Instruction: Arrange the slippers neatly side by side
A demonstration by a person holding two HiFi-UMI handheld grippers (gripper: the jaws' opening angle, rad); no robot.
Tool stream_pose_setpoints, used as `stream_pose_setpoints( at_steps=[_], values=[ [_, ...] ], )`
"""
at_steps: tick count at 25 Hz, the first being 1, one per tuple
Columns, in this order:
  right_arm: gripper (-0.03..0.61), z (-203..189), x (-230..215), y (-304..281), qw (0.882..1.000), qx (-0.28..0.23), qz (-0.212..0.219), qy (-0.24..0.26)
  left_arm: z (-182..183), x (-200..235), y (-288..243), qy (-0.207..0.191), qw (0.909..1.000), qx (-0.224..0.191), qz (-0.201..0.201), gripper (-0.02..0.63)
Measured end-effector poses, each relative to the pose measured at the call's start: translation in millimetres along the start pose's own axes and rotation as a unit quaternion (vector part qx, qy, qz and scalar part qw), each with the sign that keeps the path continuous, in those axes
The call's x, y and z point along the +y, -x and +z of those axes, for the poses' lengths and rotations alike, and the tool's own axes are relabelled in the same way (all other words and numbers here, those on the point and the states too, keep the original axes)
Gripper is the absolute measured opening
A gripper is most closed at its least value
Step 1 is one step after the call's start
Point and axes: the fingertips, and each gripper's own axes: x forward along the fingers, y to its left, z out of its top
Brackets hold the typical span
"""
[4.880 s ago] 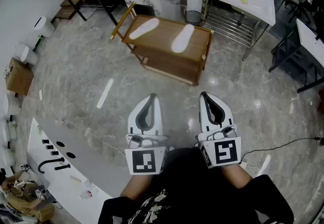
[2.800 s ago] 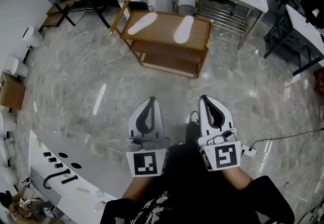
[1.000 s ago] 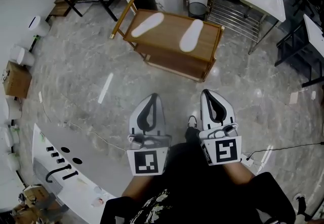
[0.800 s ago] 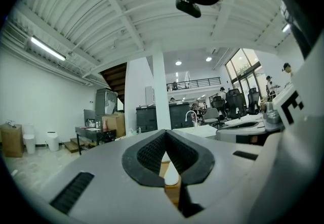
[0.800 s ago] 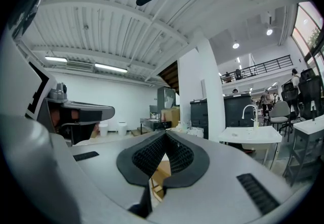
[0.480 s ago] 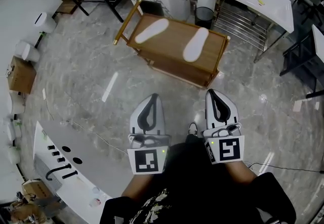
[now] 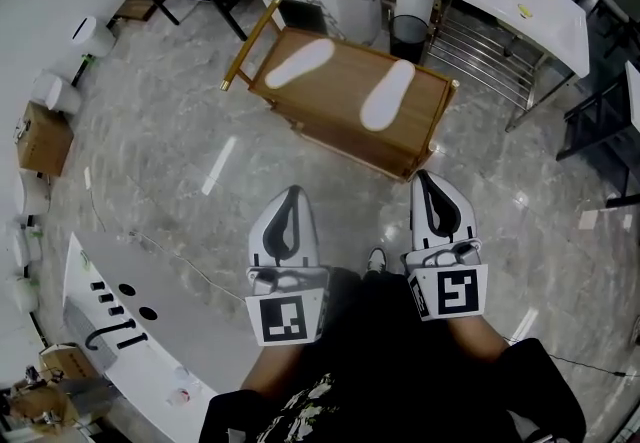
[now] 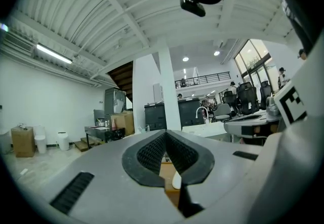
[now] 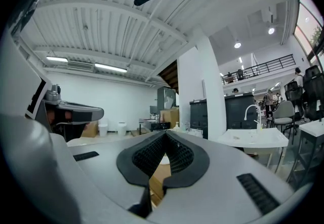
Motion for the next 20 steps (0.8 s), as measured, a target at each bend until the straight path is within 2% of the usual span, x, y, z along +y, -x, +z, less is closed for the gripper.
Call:
stream_pose_setpoints(
  at_steps=[6, 15, 20],
  values=[
    [-0.003, -4, 0, -1, 1.0, -0.003, 0.007, -0.007, -1, -6, -2, -0.004, 1.0, -0.001, 0.003, 0.003],
    [-0.003, -8, -13, 2, 1.0, 0.0, 0.003, -0.013, -2, -27, -15, -0.005, 0.9999, -0.002, -0.016, 0.003],
    [-0.003, -7, -14, -4, 1.0, -0.002, 0.003, -0.011, -3, -24, -22, 0.0, 0.9999, 0.001, -0.017, 0.003]
  ],
)
